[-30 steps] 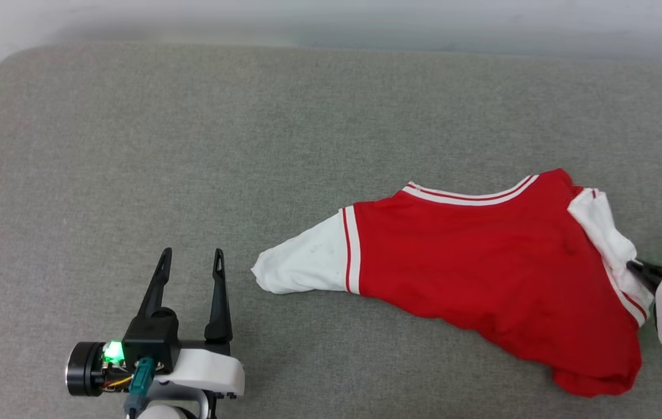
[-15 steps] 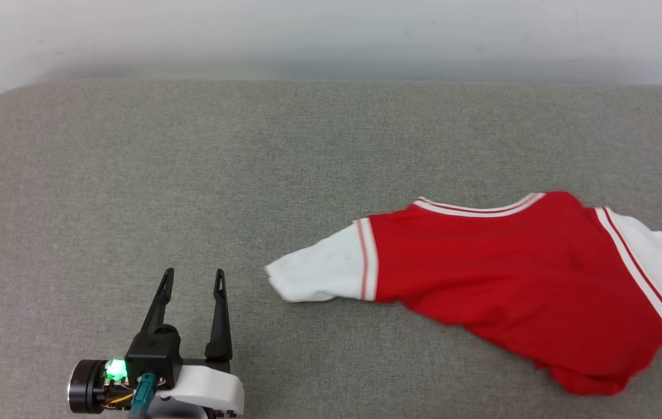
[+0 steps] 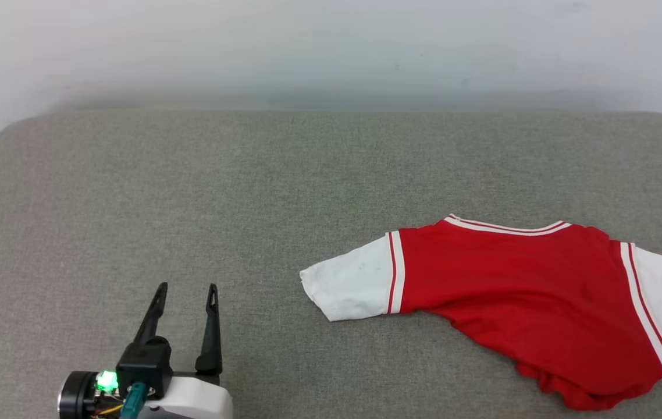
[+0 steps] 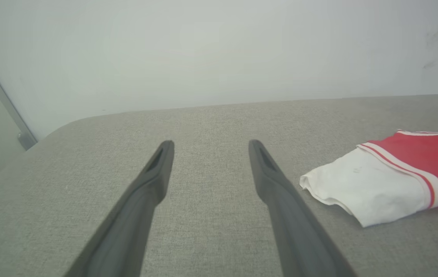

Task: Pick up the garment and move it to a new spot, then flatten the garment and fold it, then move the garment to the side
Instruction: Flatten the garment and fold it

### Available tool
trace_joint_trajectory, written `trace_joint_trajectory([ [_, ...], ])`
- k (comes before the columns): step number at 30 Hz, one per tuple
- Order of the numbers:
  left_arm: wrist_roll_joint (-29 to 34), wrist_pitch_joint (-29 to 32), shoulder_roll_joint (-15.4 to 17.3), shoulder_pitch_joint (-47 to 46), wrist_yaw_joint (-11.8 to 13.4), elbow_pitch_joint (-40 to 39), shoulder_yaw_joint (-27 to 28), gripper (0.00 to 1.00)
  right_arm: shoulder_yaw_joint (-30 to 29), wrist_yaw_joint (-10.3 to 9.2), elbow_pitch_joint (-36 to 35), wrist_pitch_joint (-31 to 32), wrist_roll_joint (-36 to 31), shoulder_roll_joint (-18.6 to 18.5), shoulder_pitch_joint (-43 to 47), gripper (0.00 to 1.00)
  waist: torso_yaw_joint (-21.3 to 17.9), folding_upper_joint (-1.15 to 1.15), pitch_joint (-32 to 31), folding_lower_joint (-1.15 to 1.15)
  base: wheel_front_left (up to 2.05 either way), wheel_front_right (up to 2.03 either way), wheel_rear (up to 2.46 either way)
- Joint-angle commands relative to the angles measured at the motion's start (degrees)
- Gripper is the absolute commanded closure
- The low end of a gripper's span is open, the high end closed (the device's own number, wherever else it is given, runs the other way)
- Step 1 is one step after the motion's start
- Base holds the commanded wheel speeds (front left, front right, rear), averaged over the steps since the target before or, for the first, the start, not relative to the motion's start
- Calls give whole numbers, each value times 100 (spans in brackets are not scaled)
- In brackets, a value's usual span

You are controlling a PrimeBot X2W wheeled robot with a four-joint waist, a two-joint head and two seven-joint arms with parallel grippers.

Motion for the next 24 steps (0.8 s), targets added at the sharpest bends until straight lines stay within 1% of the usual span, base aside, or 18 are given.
trace_joint_trajectory([
  [1, -10, -15, 82, -55, -77, -39, 51, 0, -106, -7, -184, -268, -302, 111, -56, 0, -71, -1, -105, 0, 0, 0, 0],
  [5, 23, -15, 254, -218, -270, -92, 28, 0, -368, -6, -792, -473, -826, 452, 74, 0, -135, -1, -206, 0, 0, 0, 0],
  [6, 23, -15, 254, -218, -270, -92, 28, 0, -368, -6, -792, -473, -826, 452, 74, 0, -135, -1, -206, 0, 0, 0, 0],
  [9, 15, -15, 461, -439, -517, -18, 1, 0, -607, -6, -1446, -523, -1287, 741, 269, 0, -175, -1, -229, 0, 0, 0, 0],
  [12, -65, -15, 684, -776, -790, 139, -63, 0, -801, -6, -2172, -530, -1678, 1154, 492, 0, -214, -1, -172, 0, 0, 0, 0],
  [15, -262, 126, 940, -1232, -1000, 363, -228, 0, -940, -6, -2906, -377, -2002, 1530, 737, 0, -249, -1, -118, 0, 0, 0, 0],
  [17, -343, 415, 1163, -1561, -1071, 416, -473, 0, -972, -6, -3369, -241, -2184, 1756, 907, 0, -275, -1, -90, 0, 0, 0, 0],
  [19, -645, 888, 1321, -1836, -1103, 447, -748, 0, -973, -6, -3778, -83, -2375, 1922, 1049, 0, -315, -1, -41, 0, 0, 0, 0],
  [21, -1071, 1397, 1603, -2192, -1104, 336, -1216, 0, -960, -6, -4142, 67, -2492, 2068, 1151, 0, -362, -1, 27, 0, 0, 0, 0],
  [24, -1888, 2190, 2017, -2657, -1102, 159, -1768, 0, -922, -6, -4548, 264, -2586, 2224, 1249, 0, -442, -1, 131, 0, 0, 0, 0],
])
